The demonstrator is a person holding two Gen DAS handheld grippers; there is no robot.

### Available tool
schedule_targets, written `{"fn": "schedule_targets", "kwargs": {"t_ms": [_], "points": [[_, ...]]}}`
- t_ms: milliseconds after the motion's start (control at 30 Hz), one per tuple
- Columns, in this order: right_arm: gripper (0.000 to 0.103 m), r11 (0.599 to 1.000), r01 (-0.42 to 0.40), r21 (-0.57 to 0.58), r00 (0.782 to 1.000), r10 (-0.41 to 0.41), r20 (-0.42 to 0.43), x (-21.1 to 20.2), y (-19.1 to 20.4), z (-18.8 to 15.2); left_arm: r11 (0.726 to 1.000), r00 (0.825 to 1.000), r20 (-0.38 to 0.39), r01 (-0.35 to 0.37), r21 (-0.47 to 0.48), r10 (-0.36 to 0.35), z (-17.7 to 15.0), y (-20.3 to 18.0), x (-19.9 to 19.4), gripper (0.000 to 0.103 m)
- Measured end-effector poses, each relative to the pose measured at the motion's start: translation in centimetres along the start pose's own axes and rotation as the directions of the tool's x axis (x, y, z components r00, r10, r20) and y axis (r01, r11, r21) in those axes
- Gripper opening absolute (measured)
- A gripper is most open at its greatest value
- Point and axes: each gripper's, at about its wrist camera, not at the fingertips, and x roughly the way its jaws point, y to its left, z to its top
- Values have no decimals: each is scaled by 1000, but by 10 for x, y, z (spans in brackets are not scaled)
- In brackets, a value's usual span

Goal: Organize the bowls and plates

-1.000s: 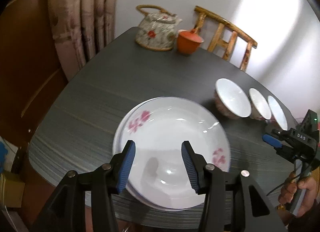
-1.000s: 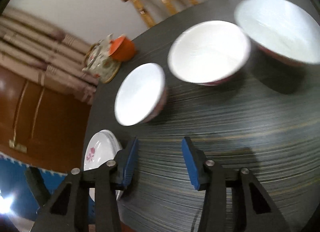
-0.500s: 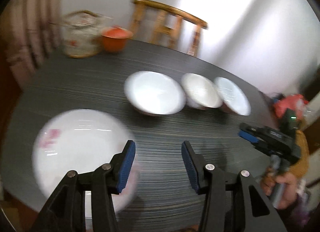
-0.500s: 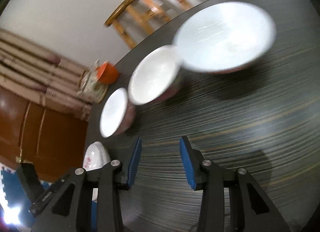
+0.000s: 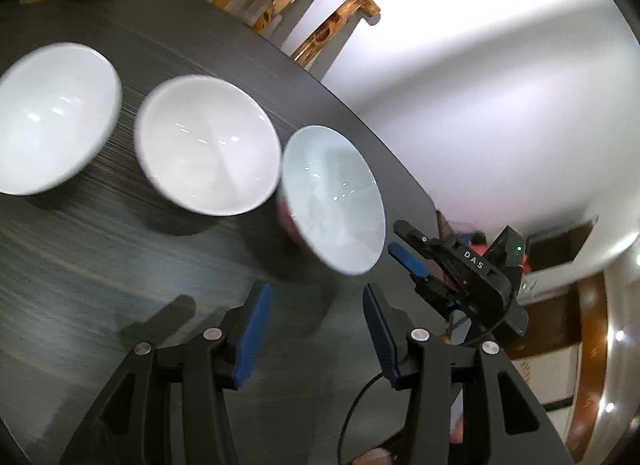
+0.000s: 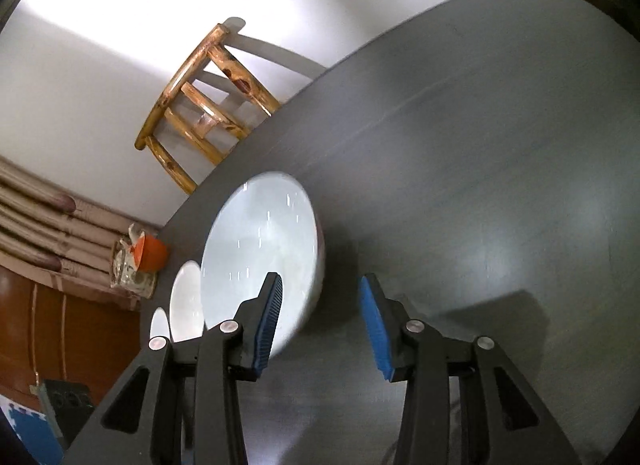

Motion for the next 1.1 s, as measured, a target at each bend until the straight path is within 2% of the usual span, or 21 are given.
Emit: {"fn": "schedule_targets", "kwargs": {"t_ms": [167, 233, 367, 433, 500, 633, 833, 967, 1100], "points": [[40, 997, 42, -72, 997, -46, -56, 26, 3, 36, 996, 1000, 18, -17, -83, 18, 5, -2, 31, 49], [40, 996, 23, -83, 996, -30, -87, 37, 3, 45, 995, 999, 23, -25, -101, 28, 7, -2, 40, 49], [38, 989, 38, -140, 991, -55, -121, 58, 10, 58, 992, 997, 33, -60, -114, 64, 14, 1, 56, 49], [31, 988, 27, -155, 989, -49, -143, 69, 14, 65, 991, 996, 39, -71, -117, 76, 14, -1, 61, 49], [19, 984, 13, -178, 986, -42, -159, 76, 20, 68, 990, 995, 42, -83, -111, 88, 14, 1, 62, 49], [16, 960, 48, -274, 981, -97, -165, 81, 35, 67, 993, 994, 52, -97, -70, 100, 16, -1, 67, 48], [12, 963, 23, -267, 978, -77, -194, 74, 26, 60, 990, 990, 34, -138, 30, 137, 17, -7, 73, 46], [10, 970, 2, -244, 975, -56, -214, 60, 15, 39, 993, 993, -19, -119, 11, 119, 5, 2, 71, 41], [10, 972, -9, -235, 973, -45, -226, 44, 12, 9, 988, 989, -29, -141, 54, 143, -14, 8, 57, 41]]}}
